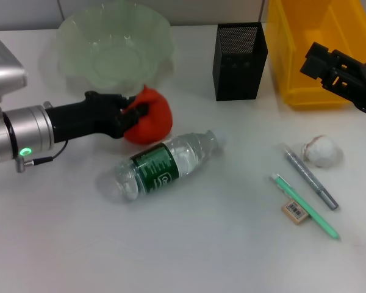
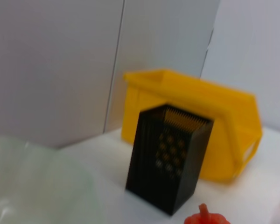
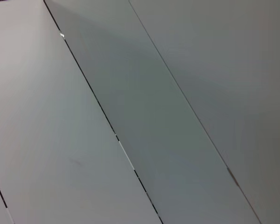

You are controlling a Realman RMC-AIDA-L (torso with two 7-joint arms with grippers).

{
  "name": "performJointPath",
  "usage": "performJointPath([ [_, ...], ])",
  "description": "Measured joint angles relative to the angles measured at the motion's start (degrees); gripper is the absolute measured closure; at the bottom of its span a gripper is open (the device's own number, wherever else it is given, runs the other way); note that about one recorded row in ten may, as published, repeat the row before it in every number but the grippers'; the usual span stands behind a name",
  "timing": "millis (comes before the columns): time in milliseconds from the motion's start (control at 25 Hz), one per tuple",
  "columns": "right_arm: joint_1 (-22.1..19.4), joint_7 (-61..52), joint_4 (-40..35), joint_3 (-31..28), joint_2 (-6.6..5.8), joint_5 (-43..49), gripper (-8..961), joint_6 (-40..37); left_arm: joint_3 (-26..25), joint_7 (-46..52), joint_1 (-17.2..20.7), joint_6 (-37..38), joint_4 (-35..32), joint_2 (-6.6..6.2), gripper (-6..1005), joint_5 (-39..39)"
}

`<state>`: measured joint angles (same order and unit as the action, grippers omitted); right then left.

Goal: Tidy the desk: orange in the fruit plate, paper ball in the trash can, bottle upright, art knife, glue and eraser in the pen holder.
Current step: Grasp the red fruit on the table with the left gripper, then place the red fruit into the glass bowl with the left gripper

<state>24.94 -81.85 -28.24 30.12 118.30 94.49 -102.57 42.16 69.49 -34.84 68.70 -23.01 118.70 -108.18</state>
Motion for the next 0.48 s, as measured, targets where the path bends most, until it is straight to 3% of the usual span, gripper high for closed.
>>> performJointPath([
  [40, -0.1, 0.0, 0.0, 0.0, 0.0, 0.0, 240, 0.0, -0.2, 0.9, 0.5, 3.9, -2.2, -0.12, 775, 1.9],
  [200, -0.7, 0.5, 0.1, -0.1, 0.12, 0.0, 240, 0.0, -0.2, 1.5, 1.5, 6.6, -5.7, -0.22, 810, 8.7],
  [480, -1.6, 1.8, 1.2, -0.1, 0.61, 0.0, 240, 0.3, 0.2, -9.8, 0.2, -1.5, -3.6, 0.17, 875, 25.1],
])
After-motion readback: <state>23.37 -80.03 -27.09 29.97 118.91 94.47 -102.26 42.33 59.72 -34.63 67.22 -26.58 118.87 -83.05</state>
